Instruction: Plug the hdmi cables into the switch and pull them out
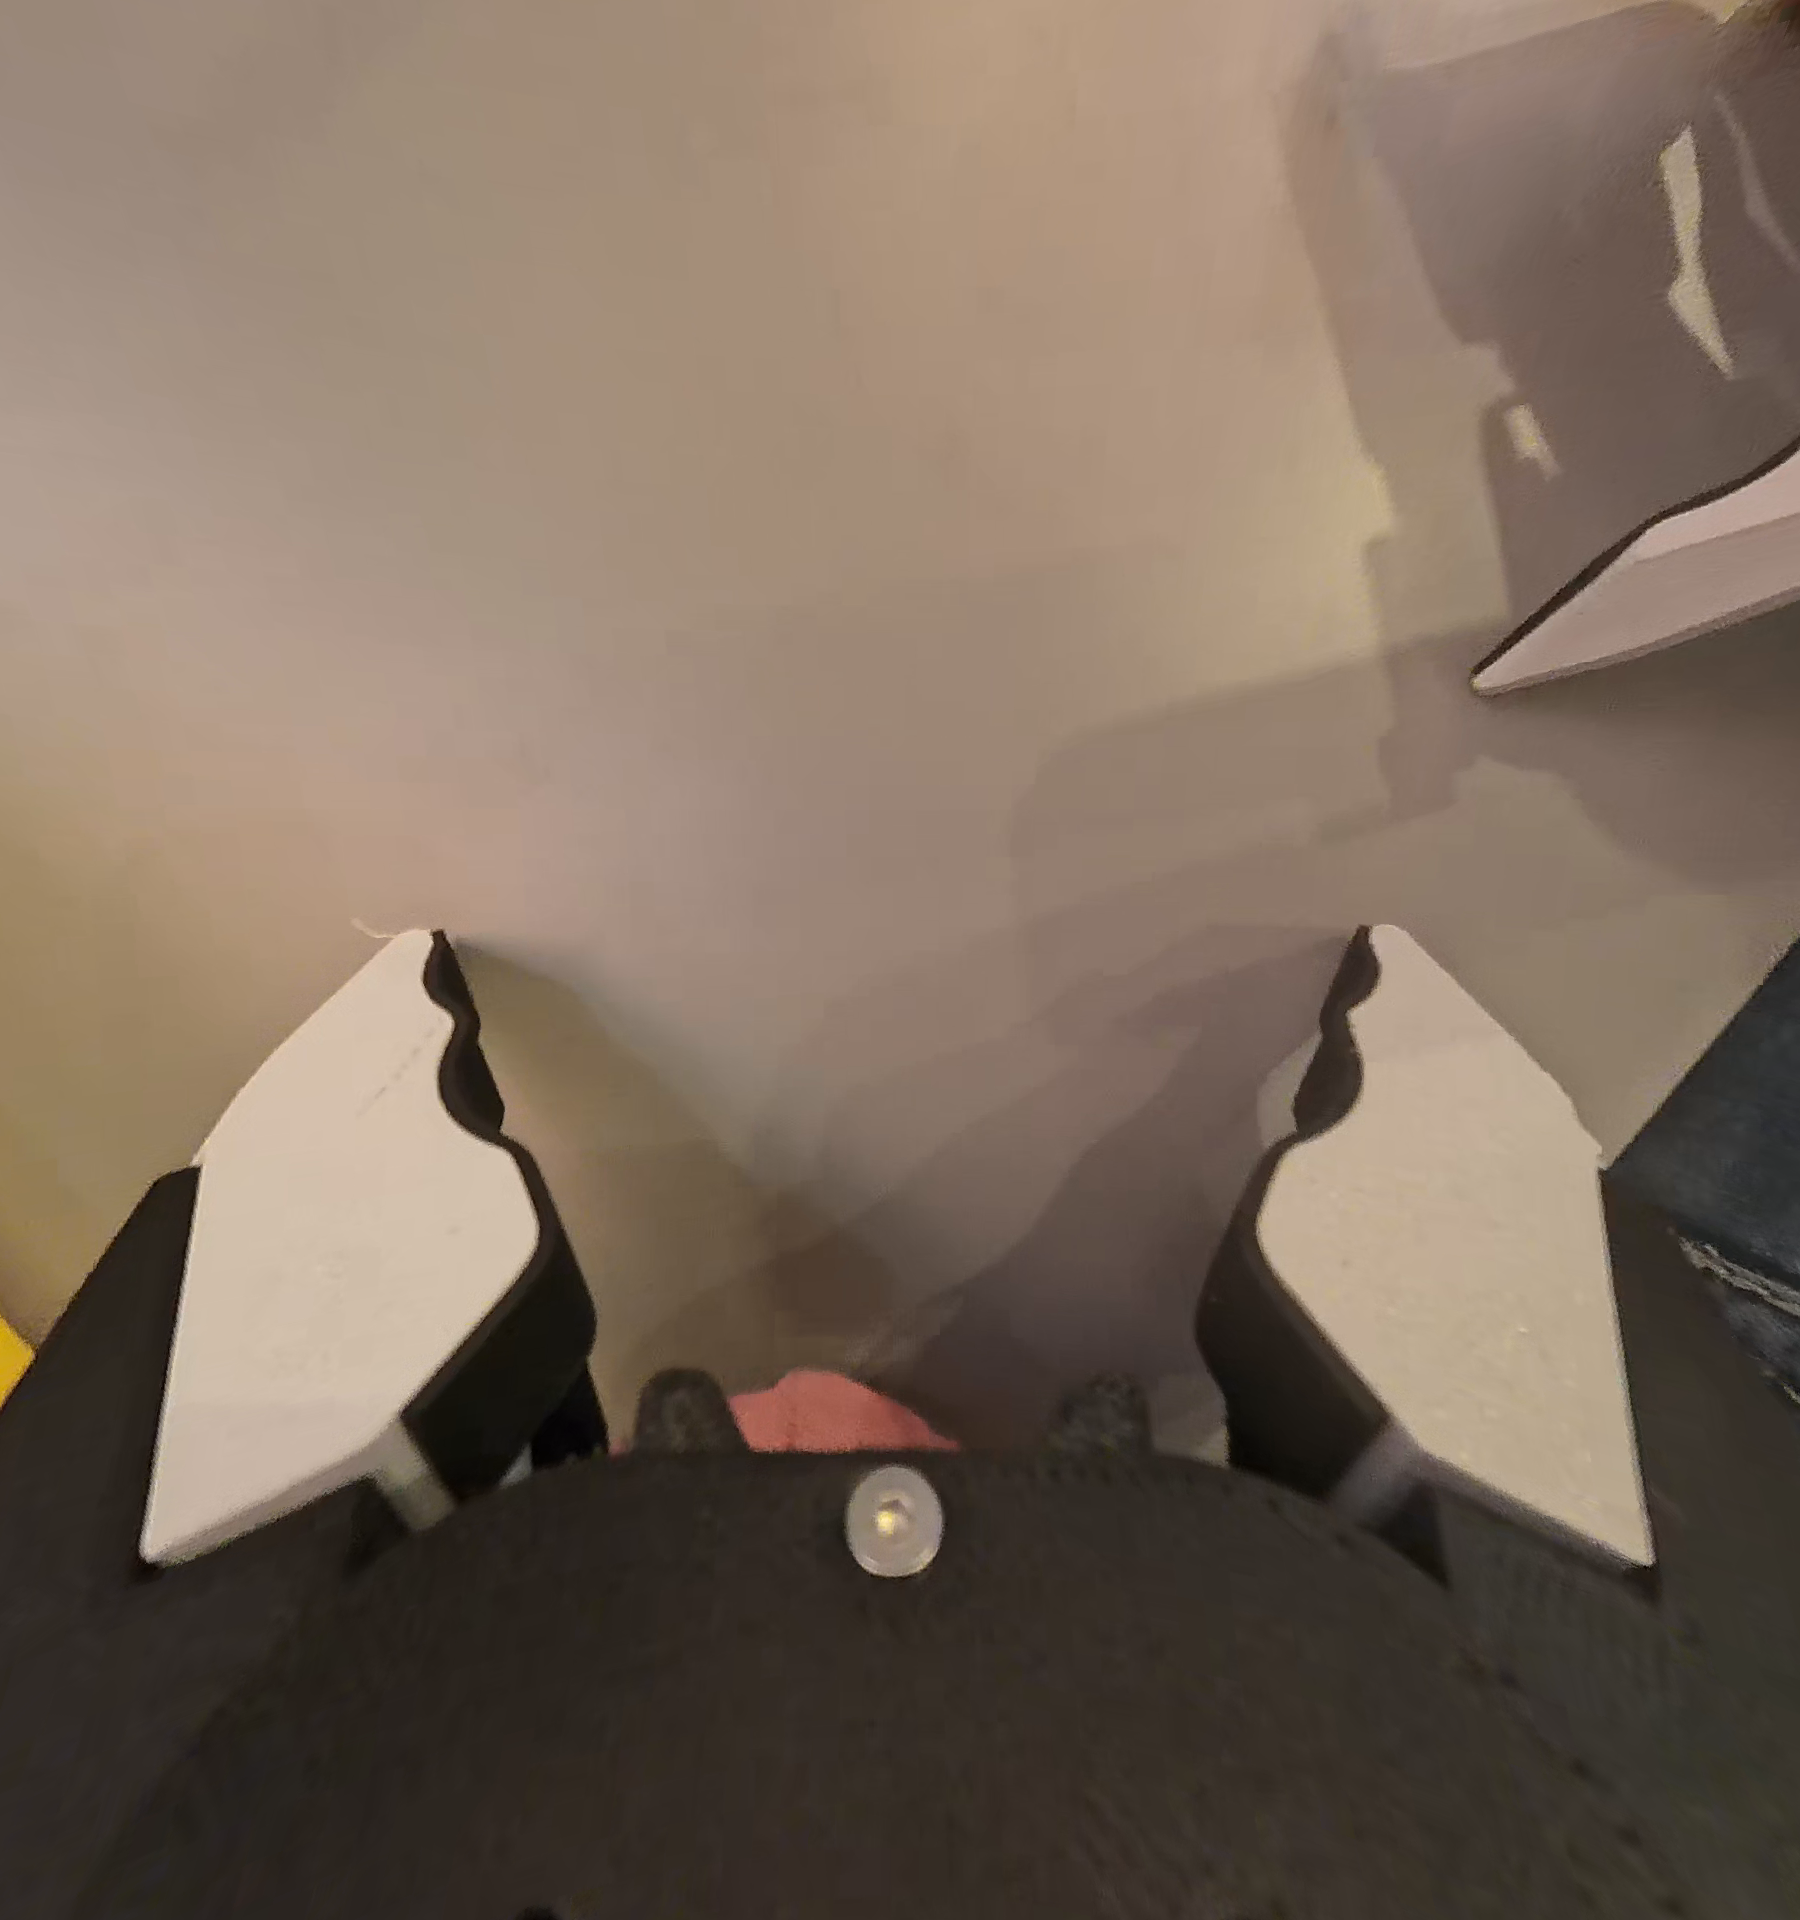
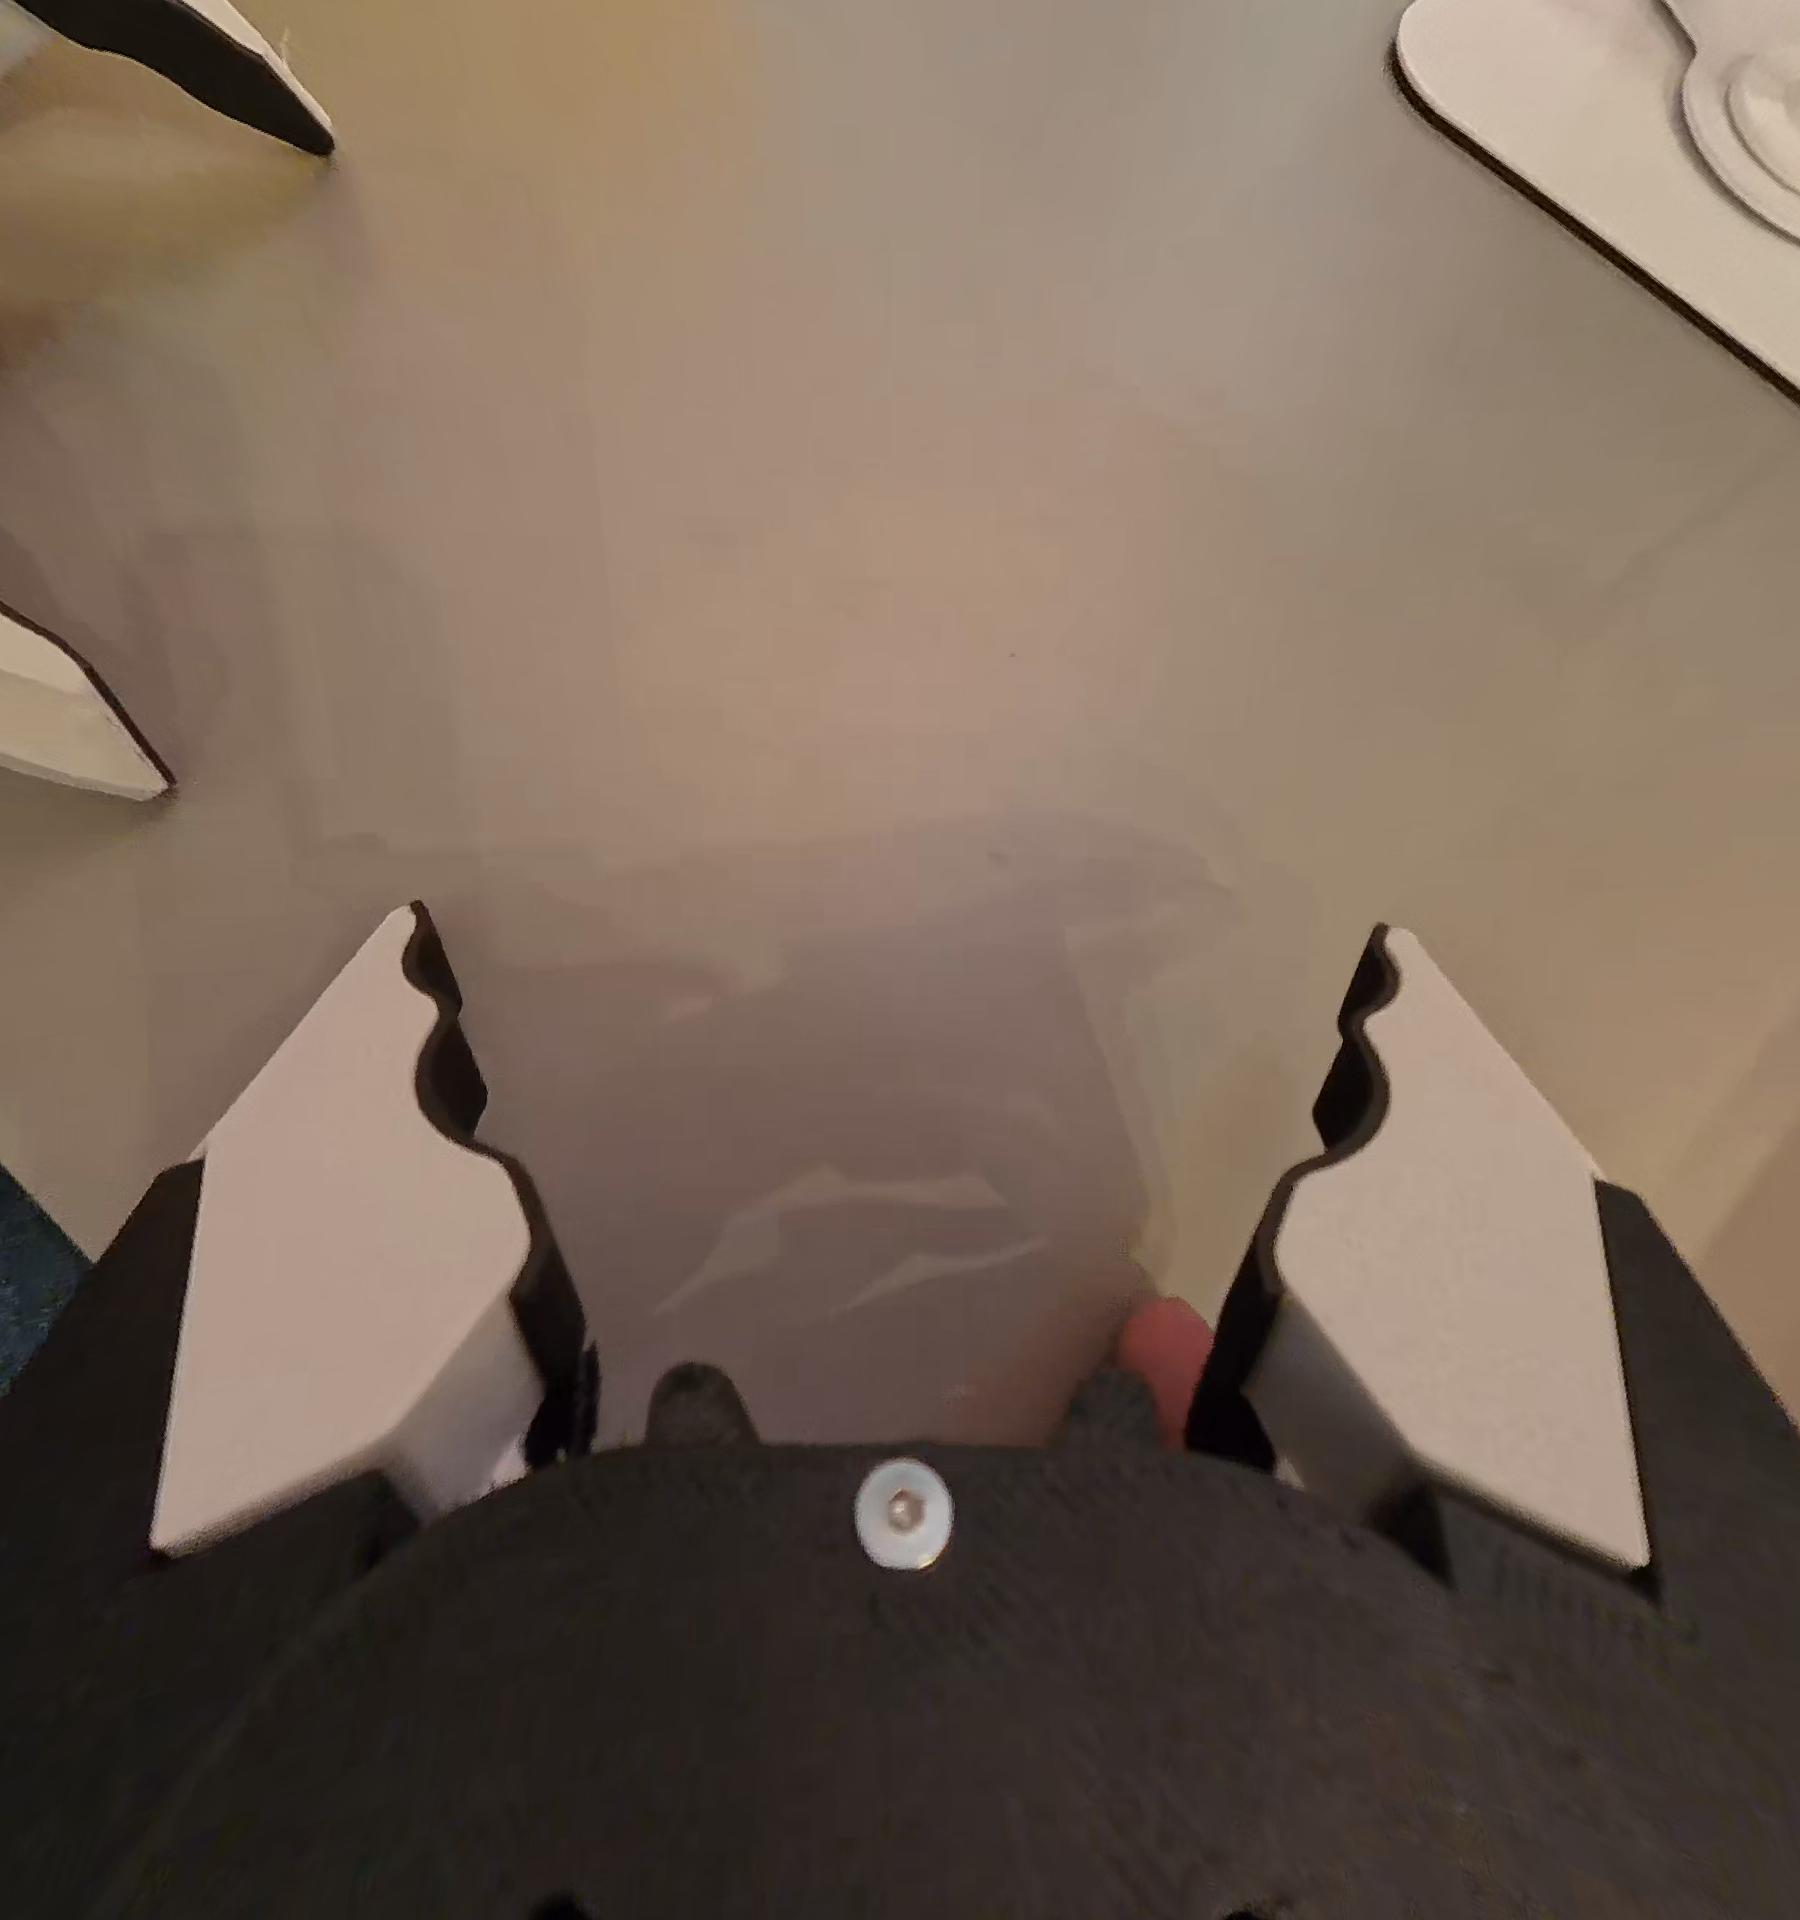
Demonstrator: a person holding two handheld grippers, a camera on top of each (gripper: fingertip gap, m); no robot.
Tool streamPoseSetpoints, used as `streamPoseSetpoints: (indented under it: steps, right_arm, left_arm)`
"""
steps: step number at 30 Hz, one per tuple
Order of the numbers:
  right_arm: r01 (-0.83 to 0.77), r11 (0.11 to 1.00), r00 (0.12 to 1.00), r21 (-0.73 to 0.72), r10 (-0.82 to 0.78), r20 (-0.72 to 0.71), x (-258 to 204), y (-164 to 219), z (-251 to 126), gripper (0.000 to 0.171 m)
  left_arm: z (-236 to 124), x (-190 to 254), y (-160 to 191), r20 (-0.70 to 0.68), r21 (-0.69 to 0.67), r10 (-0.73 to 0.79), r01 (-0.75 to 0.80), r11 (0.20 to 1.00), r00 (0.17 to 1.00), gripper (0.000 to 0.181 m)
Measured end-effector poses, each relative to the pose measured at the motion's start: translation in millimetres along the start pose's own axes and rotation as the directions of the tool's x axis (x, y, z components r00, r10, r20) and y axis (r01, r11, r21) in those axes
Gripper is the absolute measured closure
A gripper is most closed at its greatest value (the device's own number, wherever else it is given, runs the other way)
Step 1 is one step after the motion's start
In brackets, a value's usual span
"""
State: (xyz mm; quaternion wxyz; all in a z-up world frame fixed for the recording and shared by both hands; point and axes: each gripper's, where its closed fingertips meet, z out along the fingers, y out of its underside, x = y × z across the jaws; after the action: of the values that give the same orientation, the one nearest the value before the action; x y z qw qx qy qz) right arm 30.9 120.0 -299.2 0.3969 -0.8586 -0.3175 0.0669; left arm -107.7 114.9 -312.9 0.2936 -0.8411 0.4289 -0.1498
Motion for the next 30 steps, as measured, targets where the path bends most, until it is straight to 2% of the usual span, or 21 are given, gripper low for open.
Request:
streamPoseSetpoints:
  steps: [22, 30]
  right_arm:
    - [-0.078, 0.997, 0.997, -0.028, 0.077, -0.031, 32, 13, -2, 0.011]
    - [-0.094, 0.995, 0.995, -0.029, 0.092, -0.049, 51, 8, 7, 0.010]
  left_arm:
    - [1, -15, -2, 0.047, 0.001, -0.060, 0.060, 0.998, 0.997, 0.034]
    - [9, -37, -12, 0.092, 0.003, -0.113, 0.113, 0.994, 0.989, 0.034]
